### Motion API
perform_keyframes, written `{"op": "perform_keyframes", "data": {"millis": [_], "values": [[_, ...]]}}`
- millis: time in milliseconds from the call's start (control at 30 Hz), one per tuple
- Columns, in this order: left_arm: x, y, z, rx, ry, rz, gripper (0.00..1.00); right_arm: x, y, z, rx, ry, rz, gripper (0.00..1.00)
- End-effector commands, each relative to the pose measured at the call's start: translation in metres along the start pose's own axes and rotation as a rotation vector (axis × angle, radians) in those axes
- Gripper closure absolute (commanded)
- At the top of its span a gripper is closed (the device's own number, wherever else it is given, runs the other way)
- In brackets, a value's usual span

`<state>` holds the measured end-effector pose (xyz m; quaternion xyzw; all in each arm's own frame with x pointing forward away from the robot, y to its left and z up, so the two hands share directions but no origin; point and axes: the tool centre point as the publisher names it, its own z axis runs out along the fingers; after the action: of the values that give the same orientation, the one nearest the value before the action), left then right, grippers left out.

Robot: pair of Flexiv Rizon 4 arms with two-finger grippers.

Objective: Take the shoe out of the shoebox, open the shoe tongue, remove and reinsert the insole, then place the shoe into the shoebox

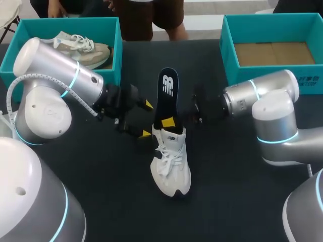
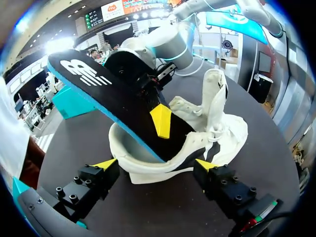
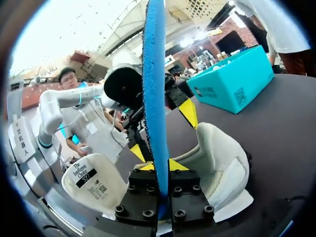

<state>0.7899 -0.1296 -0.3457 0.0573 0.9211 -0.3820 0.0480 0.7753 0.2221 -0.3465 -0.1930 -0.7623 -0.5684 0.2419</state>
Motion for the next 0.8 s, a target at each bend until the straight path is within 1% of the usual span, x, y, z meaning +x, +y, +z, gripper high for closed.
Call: {"op": "perform_keyframes", "data": {"millis": [33, 100, 167, 233, 300, 333, 367, 467, 533, 800], "values": [[0.000, -0.001, 0.001, -0.005, 0.000, -0.001, 0.00, 0.002, -0.014, 0.005, 0.008, 0.012, 0.037, 1.00], [0.000, -0.001, 0.001, -0.005, 0.000, -0.001, 0.00, 0.005, -0.020, 0.007, 0.012, 0.017, 0.057, 1.00], [0.000, -0.001, 0.001, -0.005, 0.000, -0.001, 0.00, 0.006, -0.023, 0.007, 0.010, 0.014, 0.066, 1.00], [0.000, -0.001, 0.001, -0.005, 0.000, -0.001, 0.00, 0.007, -0.021, 0.004, 0.004, 0.003, 0.063, 1.00], [0.000, -0.001, 0.001, -0.005, 0.000, -0.001, 0.00, 0.007, -0.015, 0.001, 0.002, -0.014, 0.046, 1.00], [0.000, -0.001, 0.001, -0.005, 0.000, -0.001, 0.00, 0.007, -0.013, -0.001, 0.005, -0.017, 0.040, 0.86], [0.000, -0.001, 0.001, -0.005, 0.000, -0.001, 0.00, 0.007, -0.010, -0.002, 0.013, -0.018, 0.033, 0.79], [0.000, -0.001, 0.001, -0.005, 0.000, -0.001, 0.00, 0.007, -0.002, -0.005, 0.026, -0.025, 0.012, 0.70], [0.000, -0.001, 0.001, -0.005, 0.000, -0.001, 0.00, 0.007, 0.004, -0.008, 0.033, -0.030, 0.000, 0.68], [0.000, -0.001, 0.001, -0.005, 0.000, -0.001, 0.00, 0.004, 0.022, -0.015, 0.058, -0.049, -0.045, 0.67]]}}
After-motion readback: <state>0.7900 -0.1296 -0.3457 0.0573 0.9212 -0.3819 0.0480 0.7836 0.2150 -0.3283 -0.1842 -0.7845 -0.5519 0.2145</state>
